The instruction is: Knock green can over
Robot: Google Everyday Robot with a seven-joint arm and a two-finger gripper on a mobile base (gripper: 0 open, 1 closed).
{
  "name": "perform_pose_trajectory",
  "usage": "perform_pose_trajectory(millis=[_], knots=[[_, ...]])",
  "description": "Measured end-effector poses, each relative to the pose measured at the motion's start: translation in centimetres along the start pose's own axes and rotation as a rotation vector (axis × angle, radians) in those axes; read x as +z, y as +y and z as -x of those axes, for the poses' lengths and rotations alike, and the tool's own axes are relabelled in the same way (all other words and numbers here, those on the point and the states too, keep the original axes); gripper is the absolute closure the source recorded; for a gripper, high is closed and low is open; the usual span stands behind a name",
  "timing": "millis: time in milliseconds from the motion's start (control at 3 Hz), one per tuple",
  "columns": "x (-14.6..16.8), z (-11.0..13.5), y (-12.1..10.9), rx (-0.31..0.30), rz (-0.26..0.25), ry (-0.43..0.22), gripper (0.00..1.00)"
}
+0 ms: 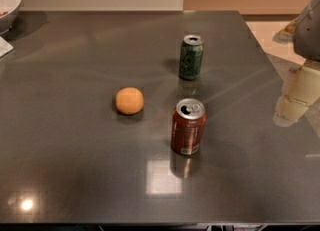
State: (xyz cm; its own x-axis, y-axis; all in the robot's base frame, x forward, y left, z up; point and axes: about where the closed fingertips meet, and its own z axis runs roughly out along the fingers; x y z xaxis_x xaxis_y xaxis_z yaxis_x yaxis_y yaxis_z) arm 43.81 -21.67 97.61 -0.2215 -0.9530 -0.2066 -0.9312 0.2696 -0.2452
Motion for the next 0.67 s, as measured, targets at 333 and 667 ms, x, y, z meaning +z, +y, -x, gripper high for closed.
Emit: perform_pose_trajectory(millis=[333, 667], knots=[[-0.1, 0.2, -0.5, 0.001, -0.010, -0.012, 0.00], [1.3, 1.1, -3.1, 0.021, -0.005, -0.071, 0.00]])
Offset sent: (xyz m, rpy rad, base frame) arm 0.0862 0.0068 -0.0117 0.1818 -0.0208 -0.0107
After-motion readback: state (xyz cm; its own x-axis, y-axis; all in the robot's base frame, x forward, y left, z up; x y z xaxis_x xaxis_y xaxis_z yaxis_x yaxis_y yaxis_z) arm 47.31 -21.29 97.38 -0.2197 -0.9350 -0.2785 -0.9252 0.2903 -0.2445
